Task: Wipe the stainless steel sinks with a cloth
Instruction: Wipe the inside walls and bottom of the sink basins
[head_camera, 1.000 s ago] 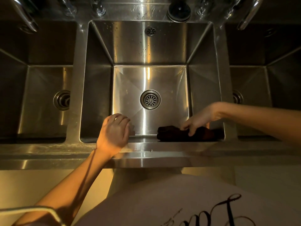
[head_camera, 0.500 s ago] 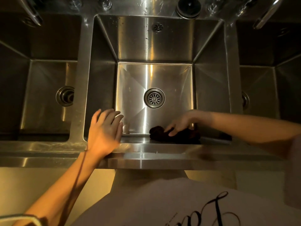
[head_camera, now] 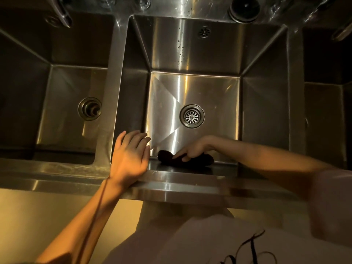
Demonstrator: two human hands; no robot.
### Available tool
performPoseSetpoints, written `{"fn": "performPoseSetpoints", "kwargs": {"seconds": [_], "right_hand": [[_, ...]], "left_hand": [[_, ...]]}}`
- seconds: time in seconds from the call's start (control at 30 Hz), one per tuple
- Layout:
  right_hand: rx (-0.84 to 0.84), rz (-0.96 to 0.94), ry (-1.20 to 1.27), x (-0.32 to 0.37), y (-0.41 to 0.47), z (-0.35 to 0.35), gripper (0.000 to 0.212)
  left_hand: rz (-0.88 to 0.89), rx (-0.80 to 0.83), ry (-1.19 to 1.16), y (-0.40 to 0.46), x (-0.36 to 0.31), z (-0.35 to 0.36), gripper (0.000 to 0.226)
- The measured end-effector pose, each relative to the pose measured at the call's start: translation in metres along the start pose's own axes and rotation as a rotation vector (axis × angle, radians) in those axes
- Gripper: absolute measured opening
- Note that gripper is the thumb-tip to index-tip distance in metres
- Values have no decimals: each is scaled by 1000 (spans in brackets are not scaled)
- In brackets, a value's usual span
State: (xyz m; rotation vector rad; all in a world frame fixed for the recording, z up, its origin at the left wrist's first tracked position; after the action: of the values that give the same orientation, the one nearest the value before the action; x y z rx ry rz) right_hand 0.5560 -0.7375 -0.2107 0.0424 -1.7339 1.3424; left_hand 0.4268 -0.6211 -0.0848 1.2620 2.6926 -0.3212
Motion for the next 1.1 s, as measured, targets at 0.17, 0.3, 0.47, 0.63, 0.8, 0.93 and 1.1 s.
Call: {"fn": "performPoseSetpoints", "kwargs": {"seconds": [0.17, 0.3, 0.47, 0.63, 0.8, 0.93, 1.1], "right_hand": [[-61, -241, -54, 60, -54, -5, 49], [-177, -293, -64, 87, -81, -7, 46], [-430, -154, 202, 76, -84, -14, 40], [-725, -74, 637, 57, -84, -20, 40], [-1125, -67, 1079, 50, -74, -27, 47], [-1444, -114, 1483, 49, -60, -42, 46], [-1740, -184, 1764, 44, -51, -71, 43]], "left_hand": [[91, -16, 35, 5, -6, -13, 39], [162, -38, 71, 34, -6, -37, 40], [301, -32, 132, 87, -4, -61, 40], [538, -28, 195, 137, -2, -65, 36], [697, 9, 216, 180, 3, -59, 37], [795, 14, 245, 212, -4, -59, 39], [901, 63, 239, 234, -14, -51, 44]]}}
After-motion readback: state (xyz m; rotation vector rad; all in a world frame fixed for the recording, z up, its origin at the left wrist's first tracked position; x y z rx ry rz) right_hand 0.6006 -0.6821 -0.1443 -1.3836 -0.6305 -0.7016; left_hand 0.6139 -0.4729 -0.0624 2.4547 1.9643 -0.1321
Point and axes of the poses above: each hand's wrist, its own y-axis towards the middle knuckle, its own z-axis out of the palm, x = y × z, the point moved 6 cm from there along y, towards the middle knuckle, and after that the axes turned 11 degrees about -z, right-handed, at the moved point
